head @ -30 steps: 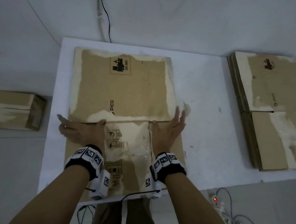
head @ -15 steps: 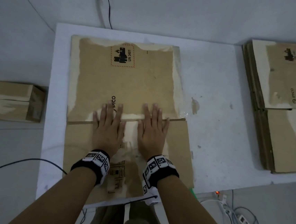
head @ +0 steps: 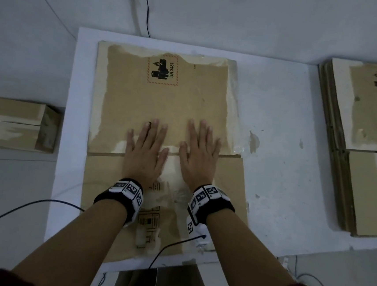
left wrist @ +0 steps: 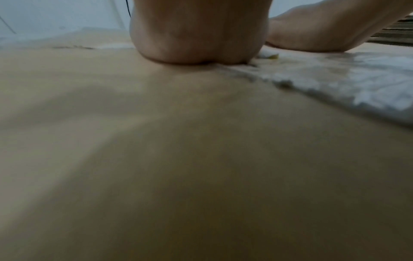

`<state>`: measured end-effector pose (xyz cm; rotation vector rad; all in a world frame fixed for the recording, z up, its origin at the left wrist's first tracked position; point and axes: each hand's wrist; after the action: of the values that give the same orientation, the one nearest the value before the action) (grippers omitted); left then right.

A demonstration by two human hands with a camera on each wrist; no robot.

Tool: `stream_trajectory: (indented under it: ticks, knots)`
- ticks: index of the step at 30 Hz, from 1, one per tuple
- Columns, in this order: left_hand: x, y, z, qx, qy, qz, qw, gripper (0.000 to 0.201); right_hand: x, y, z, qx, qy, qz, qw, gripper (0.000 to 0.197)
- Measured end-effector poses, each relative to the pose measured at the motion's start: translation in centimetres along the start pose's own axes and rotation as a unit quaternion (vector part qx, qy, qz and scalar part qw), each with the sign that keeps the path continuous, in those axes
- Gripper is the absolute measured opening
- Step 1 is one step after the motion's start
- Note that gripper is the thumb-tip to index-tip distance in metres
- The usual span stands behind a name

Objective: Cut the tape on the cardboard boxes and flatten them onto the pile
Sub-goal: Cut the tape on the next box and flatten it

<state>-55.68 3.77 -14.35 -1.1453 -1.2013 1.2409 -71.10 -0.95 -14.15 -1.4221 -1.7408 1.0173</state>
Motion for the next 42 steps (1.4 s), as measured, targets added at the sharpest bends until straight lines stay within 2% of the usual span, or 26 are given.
stream_trajectory:
  ticks: [3,6,9,12,15,18,22,25,27,30,34,38,40,42]
  knots:
    - [-0.6,-0.8,0.1,0.023,-0.008,-0.005,1.000,0.058,-0.4,-0.6,-0.3,-0.008,0.004,0.015,1.000,0.057]
    - [-3.7,-2.4,0.4,0.035,-0.020,0.003,0.999,0.048,-2.7,-1.3,-0.2,-0.023,-0.023,0.045,0.998,0.049]
    - [-8.3,-3.0,-0.5,0.037,-0.057,-0.024,0.997,0.063,-6.8,-1.5,0.0,-0.025,-0.046,-0.019,0.998,0.061]
    - [-13.2,-1.9,-2.2,0.045,-0.078,-0.058,0.994,0.062,-11.7,-1.4,0.4,-0.032,-0.069,-0.056,0.996,0.066]
    - [-16.7,-1.8,-3.8,0.041,-0.081,-0.059,0.994,0.063,-16.1,-1.4,0.2,-0.024,-0.052,-0.073,0.996,0.068]
    - [-17.5,-1.0,-4.4,0.025,-0.077,-0.043,0.996,0.068,-18.0,-0.7,-0.1,-0.004,-0.030,-0.072,0.997,0.070]
    - [-17.4,-1.0,-4.3,0.022,-0.076,-0.046,0.996,0.069,-17.8,-0.5,-0.2,0.022,-0.024,-0.063,0.998,0.070]
    - [-18.1,-1.4,-4.6,0.032,-0.075,-0.076,0.994,0.067,-18.6,-1.2,-0.3,-0.001,-0.012,-0.109,0.994,0.071]
    - [-18.3,-2.3,-5.2,0.072,-0.065,-0.114,0.989,0.066,-19.0,-2.4,-0.1,-0.063,-0.005,-0.156,0.986,0.072]
    - [-15.7,-3.4,-5.9,0.100,-0.041,-0.131,0.985,0.065,-17.3,-4.5,1.1,-0.113,-0.017,-0.179,0.977,0.070]
    - [-6.3,-2.9,-6.0,0.081,-0.030,-0.119,0.989,0.068,-8.3,-6.0,3.2,-0.077,-0.034,-0.143,0.986,0.061]
    - [1.7,-2.2,-4.5,0.084,-0.090,-0.078,0.989,0.064,0.2,-5.4,4.6,-0.053,-0.012,-0.066,0.996,0.057]
    - [3.9,-1.9,-3.5,0.059,-0.132,-0.062,0.988,0.063,2.4,-4.8,5.0,-0.026,0.005,-0.051,0.998,0.059]
    - [4.6,-1.6,-3.1,0.032,-0.142,-0.057,0.988,0.063,3.2,-4.4,5.2,-0.002,0.006,-0.044,0.999,0.059]
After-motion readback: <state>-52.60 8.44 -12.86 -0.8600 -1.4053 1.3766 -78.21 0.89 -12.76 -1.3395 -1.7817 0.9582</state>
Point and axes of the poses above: each hand's wrist, its own x-axis away from the middle knuckle, its own y-axis out of the palm, z = x × y, and after that the axes turned 12 degrees about -x, right-handed
